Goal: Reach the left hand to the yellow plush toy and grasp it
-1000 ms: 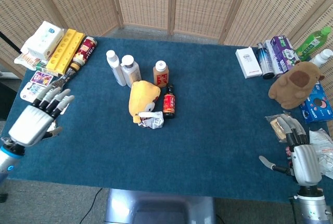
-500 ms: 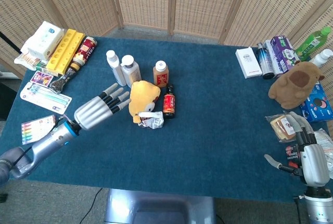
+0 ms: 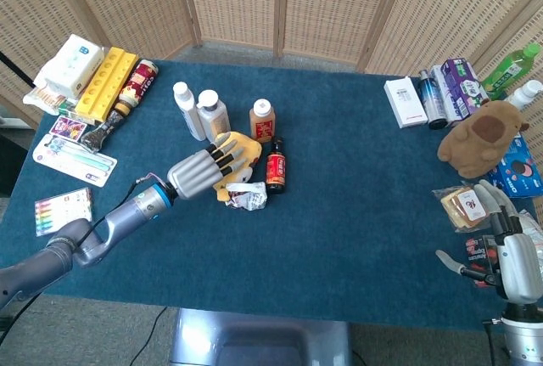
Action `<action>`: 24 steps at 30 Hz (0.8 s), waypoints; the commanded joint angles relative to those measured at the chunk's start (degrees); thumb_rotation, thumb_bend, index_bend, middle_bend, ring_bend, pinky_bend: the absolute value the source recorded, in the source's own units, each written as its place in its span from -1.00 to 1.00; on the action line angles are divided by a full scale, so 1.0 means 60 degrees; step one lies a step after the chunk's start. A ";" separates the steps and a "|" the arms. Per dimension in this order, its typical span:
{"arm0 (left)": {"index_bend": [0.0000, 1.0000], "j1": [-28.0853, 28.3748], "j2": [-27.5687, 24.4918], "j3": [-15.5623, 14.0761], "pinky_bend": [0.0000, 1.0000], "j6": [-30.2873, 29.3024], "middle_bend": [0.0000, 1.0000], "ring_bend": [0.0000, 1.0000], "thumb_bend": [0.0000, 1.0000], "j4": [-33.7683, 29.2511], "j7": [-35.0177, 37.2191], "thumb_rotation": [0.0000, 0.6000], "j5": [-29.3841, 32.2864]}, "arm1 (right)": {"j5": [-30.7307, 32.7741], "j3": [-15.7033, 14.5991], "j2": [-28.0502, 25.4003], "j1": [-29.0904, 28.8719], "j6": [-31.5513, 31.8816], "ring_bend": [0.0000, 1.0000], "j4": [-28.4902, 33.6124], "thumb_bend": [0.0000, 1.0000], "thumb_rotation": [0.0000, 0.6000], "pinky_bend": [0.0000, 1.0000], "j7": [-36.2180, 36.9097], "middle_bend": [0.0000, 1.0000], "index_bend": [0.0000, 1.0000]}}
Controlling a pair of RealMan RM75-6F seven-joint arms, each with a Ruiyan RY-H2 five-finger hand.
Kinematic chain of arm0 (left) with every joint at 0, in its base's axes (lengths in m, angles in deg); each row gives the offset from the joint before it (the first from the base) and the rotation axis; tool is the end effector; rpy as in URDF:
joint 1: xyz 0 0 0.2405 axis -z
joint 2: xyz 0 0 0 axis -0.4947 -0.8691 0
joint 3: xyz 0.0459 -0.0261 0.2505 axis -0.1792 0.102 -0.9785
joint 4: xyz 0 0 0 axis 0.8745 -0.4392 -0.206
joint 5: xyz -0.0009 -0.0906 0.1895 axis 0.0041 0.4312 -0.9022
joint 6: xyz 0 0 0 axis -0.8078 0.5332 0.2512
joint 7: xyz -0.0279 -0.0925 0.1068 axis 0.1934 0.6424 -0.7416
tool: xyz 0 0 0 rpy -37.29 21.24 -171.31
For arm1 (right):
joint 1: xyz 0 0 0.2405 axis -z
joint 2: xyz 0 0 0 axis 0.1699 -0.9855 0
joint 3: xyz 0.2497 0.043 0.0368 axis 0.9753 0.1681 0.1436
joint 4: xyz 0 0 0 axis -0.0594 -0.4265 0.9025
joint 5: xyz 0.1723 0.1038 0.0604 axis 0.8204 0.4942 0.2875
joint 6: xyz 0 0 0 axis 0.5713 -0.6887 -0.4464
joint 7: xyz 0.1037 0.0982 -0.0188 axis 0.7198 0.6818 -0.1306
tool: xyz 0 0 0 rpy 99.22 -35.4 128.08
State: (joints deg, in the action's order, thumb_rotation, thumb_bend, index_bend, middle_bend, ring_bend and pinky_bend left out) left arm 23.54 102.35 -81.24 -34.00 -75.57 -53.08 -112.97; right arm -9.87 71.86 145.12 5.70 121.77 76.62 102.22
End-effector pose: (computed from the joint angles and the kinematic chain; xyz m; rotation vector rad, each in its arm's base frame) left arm -0.1345 0.4066 -0.0074 -2.2045 0.2523 -0.6860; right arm -0.2653 -0.1828 0.1794 1.1824 -1.0522 1.4590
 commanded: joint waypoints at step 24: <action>0.68 0.0247 -0.0103 -0.0709 0.33 -0.2381 0.12 0.08 -0.96 0.0087 -0.0280 1.00 -0.0138 | -0.0300 -0.0115 -0.0053 0.0031 -0.0003 -1.00 0.0122 -1.00 1.00 -1.00 0.0197 -1.00 -1.00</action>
State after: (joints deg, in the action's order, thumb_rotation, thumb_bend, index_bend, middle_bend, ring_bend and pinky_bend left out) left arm 25.26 104.02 -85.47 -47.03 -72.52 -54.13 -113.88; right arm -11.61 71.21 144.78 5.90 121.76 77.30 103.44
